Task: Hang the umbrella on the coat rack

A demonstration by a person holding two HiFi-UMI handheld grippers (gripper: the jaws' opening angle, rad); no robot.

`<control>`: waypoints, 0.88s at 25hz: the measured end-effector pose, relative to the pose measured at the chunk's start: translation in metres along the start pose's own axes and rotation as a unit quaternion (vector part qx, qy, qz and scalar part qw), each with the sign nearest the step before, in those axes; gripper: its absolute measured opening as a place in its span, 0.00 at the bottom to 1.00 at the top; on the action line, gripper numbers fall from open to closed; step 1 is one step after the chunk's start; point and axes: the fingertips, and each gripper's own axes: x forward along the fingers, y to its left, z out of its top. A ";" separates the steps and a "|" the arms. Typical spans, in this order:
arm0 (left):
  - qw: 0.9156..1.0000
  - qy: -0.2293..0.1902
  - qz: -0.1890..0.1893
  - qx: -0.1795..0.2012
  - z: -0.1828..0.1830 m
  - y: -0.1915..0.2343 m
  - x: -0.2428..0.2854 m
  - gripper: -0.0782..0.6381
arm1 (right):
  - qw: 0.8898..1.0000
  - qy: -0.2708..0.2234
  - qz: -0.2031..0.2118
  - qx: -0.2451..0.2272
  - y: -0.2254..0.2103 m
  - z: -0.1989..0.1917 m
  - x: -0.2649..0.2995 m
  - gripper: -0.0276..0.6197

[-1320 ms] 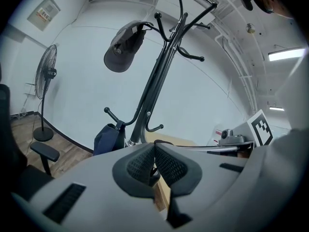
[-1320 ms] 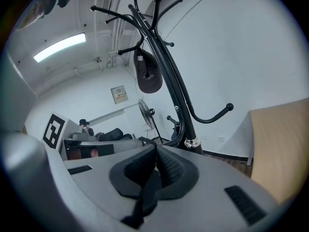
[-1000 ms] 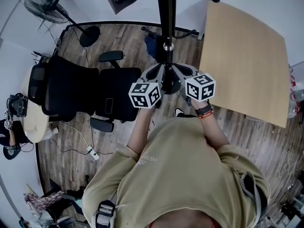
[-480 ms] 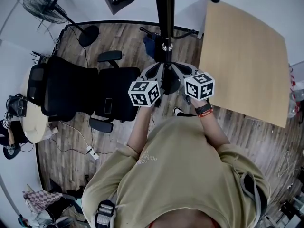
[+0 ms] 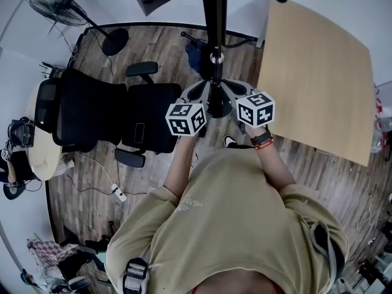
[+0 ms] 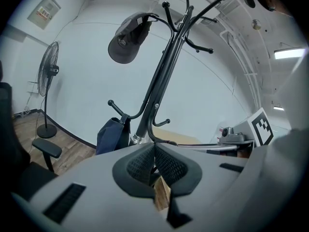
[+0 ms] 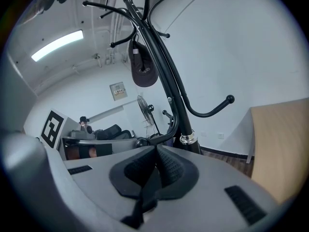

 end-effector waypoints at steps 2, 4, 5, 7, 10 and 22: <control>1.000 0.004 0.000 -0.002 -0.005 0.001 -0.001 0.14 | 1.000 0.004 0.002 0.002 0.001 -0.004 0.001 0.07; 1.000 0.008 -0.001 -0.004 -0.011 0.000 -0.001 0.14 | 1.000 0.007 0.004 0.003 0.003 -0.008 0.002 0.07; 1.000 0.010 -0.002 -0.005 -0.013 0.000 -0.001 0.14 | 1.000 0.009 0.005 0.003 0.003 -0.010 0.002 0.07; 1.000 0.013 -0.004 -0.005 -0.017 -0.001 0.001 0.14 | 1.000 0.011 0.006 0.003 0.003 -0.013 0.003 0.07; 1.000 0.019 -0.008 -0.005 -0.021 -0.003 0.002 0.14 | 1.000 0.014 0.008 0.004 0.004 -0.016 0.006 0.07; 0.999 0.034 -0.015 0.005 -0.030 -0.009 0.013 0.14 | 1.000 0.025 0.009 0.010 0.003 -0.025 0.012 0.07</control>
